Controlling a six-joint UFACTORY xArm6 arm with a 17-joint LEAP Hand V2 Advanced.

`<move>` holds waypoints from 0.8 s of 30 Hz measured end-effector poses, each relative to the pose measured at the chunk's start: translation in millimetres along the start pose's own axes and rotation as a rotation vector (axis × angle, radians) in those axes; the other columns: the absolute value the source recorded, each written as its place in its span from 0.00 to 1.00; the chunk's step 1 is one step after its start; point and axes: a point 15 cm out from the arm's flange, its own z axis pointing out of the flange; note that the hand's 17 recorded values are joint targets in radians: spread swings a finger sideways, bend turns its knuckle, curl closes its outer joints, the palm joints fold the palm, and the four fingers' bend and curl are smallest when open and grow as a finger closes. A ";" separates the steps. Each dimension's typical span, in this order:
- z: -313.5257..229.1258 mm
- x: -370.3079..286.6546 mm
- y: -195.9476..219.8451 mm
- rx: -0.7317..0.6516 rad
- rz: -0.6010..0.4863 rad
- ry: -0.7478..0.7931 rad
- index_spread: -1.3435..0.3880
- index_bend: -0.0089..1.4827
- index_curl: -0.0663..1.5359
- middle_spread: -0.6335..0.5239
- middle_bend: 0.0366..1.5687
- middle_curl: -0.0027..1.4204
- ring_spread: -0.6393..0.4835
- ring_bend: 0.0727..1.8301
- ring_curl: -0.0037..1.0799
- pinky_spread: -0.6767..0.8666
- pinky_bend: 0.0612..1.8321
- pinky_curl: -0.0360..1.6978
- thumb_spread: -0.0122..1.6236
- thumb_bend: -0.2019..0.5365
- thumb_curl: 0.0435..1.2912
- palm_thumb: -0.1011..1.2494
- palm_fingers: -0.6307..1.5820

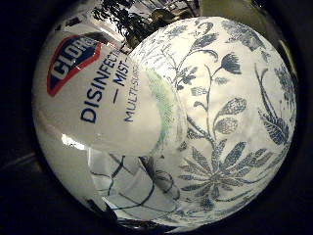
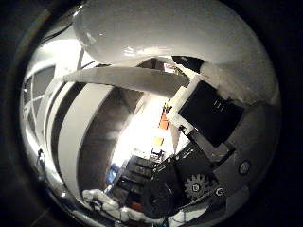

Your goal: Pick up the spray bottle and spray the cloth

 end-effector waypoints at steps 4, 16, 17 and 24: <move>0.5 -9.4 1.5 -0.020 -0.010 -0.020 0.65 0.70 0.46 0.46 0.74 0.44 0.42 0.72 0.51 0.27 0.66 0.37 0.60 0.26 0.37 0.87 0.87; -30.3 -76.7 24.0 -0.461 -0.187 0.040 0.67 0.78 0.46 0.49 0.83 0.42 0.43 0.78 0.53 0.32 0.67 0.49 0.57 0.25 0.48 0.88 0.83; -37.9 -84.5 25.1 -0.515 -0.208 0.061 0.67 0.78 0.46 0.49 0.83 0.42 0.43 0.78 0.53 0.32 0.66 0.50 0.57 0.25 0.48 0.88 0.83; -67.7 -148.0 46.0 -0.864 -0.330 0.189 0.67 0.78 0.45 0.48 0.84 0.41 0.43 0.78 0.53 0.32 0.63 0.55 0.57 0.25 0.50 0.87 0.83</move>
